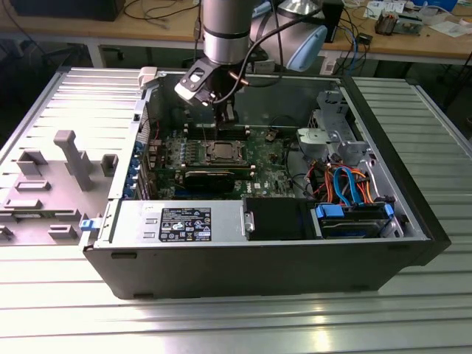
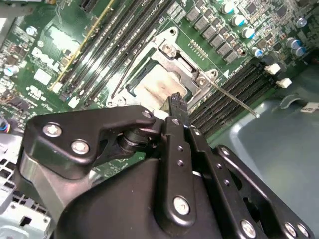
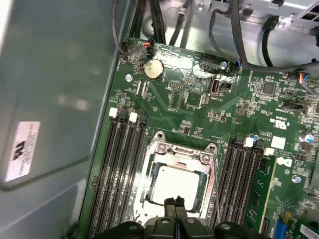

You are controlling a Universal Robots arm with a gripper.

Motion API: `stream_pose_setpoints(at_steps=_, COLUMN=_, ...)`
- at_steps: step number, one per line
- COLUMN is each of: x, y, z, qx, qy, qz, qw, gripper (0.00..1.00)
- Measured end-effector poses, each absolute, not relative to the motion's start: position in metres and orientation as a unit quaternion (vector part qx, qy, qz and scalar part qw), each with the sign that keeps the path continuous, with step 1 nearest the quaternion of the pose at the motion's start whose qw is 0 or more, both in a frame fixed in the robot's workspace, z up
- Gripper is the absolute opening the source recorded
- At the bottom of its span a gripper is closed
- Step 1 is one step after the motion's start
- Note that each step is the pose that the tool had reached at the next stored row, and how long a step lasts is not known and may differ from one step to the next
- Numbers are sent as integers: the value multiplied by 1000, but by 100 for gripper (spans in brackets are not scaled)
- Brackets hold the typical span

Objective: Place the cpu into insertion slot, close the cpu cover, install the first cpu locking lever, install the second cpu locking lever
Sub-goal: 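Install the first cpu locking lever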

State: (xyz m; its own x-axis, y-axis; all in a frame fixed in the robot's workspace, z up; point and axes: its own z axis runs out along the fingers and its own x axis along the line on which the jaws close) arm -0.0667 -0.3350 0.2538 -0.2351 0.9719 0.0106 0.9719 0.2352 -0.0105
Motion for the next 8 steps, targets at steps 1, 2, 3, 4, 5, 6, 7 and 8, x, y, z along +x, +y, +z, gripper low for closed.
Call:
stream_pose_setpoints(at_steps=1, x=-67, y=-335, z=256, qx=-618, qy=-786, qz=1, qw=7, gripper=11)
stream_pose_setpoints(at_steps=2, x=-67, y=-335, z=256, qx=-615, qy=-789, qz=1, qw=7, gripper=11)
stream_pose_setpoints(at_steps=3, x=-67, y=-335, z=256, qx=-603, qy=-798, qz=1, qw=7, gripper=11)
stream_pose_setpoints(at_steps=4, x=-67, y=-335, z=256, qx=-592, qy=-806, qz=1, qw=7, gripper=11)
stream_pose_setpoints(at_steps=5, x=-67, y=-335, z=256, qx=-573, qy=-819, qz=1, qw=7, gripper=11)
stream_pose_setpoints(at_steps=6, x=-67, y=-335, z=256, qx=-561, qy=-828, qz=1, qw=7, gripper=11)
stream_pose_setpoints(at_steps=7, x=-67, y=-335, z=256, qx=-547, qy=-837, qz=2, qw=7, gripper=11)
stream_pose_setpoints(at_steps=8, x=-67, y=-335, z=256, qx=-536, qy=-844, qz=2, qw=7, gripper=11)
